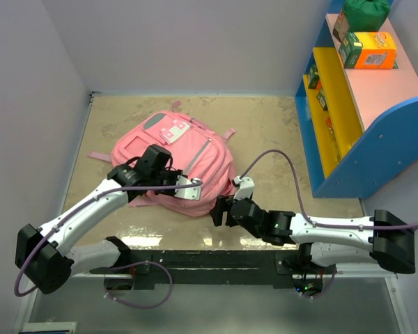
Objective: Pack the student bag
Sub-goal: Zip the student bag at the center of the board.
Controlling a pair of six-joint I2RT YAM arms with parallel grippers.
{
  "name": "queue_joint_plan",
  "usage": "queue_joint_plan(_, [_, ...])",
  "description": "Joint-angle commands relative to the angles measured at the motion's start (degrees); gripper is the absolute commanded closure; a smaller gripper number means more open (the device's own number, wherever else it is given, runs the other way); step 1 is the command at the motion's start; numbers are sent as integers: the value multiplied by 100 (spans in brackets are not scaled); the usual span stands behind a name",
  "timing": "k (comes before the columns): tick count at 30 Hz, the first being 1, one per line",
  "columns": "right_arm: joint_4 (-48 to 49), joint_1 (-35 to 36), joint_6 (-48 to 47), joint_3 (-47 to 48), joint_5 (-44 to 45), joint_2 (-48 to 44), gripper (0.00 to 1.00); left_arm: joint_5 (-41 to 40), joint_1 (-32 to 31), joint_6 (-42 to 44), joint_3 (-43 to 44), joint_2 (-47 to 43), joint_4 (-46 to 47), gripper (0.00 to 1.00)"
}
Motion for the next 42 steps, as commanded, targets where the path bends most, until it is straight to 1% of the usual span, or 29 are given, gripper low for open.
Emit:
queue_joint_plan(1, [793,54,-673,-229,-209,-5,22,-407,134,-600,317,-340,-402,82])
queue_joint_plan(2, [882,62,-787,-255,-131,-13,22,-346,134,-618,317,-357,-447,82])
queue_joint_plan(3, [962,54,-1015,-255,-113,4,22,-319,142,-636,317,-392,-473,79])
queue_joint_plan(4, [1119,54,-1147,-238,-104,21,23,-310,134,-645,274,-419,-482,72])
queue_joint_plan(6, [1287,54,-1638,-150,-86,161,23,-310,142,-662,238,-454,-473,68])
queue_joint_plan(7, [1401,45,-1789,-106,-95,232,24,-336,142,-697,203,-445,-447,59])
queue_joint_plan(8, [1480,45,-1947,-62,-121,389,24,-328,142,-715,194,-428,-430,53])
queue_joint_plan(9, [1551,54,-2236,17,-226,469,25,-310,134,-759,211,-419,-429,51])
queue_joint_plan(10, [1682,45,-2378,52,-305,531,27,-249,134,-829,272,-410,-447,43])
queue_joint_plan(11, [1727,54,-2492,79,-358,601,27,-214,134,-882,308,-410,-447,42])
queue_joint_plan(15, [1876,-52,-2827,71,-604,882,32,251,134,-1066,563,-454,-605,41])
queue_joint_plan(16, [2016,-78,-2854,27,-727,883,33,557,134,-1110,615,-454,-701,41])
queue_joint_plan(18, [2148,-122,-2889,-61,-780,935,34,919,116,-1119,590,-445,-789,41])
queue_joint_plan(19, [2271,-183,-2898,-79,-833,1014,35,1207,46,-1128,485,-437,-816,41])
queue_joint_plan(24, [2553,-333,-2968,8,-1000,1427,40,1676,-147,-1093,98,-244,-658,44])
queue_joint_plan(25, [2579,-351,-2968,43,-1009,1593,42,1781,-148,-1110,45,-217,-580,44])
queue_joint_plan(28, [2606,-359,-2916,114,-1097,1753,48,1922,-191,-1163,-157,-138,-439,45])
queue_joint_plan(33, [2676,-359,-2687,0,-1114,1832,49,1984,-288,-1277,-508,-155,-149,45])
queue_joint_plan(37, [2703,-359,-2599,-53,-1097,1841,50,2028,-385,-1418,-614,-181,-61,45])
queue_joint_plan(41, [2711,-359,-2485,-97,-1097,1876,52,1747,-543,-1567,-834,-190,291,45])
queue_joint_plan(42, [2711,-359,-2450,-106,-1106,1859,52,1659,-587,-1655,-913,-164,526,45])
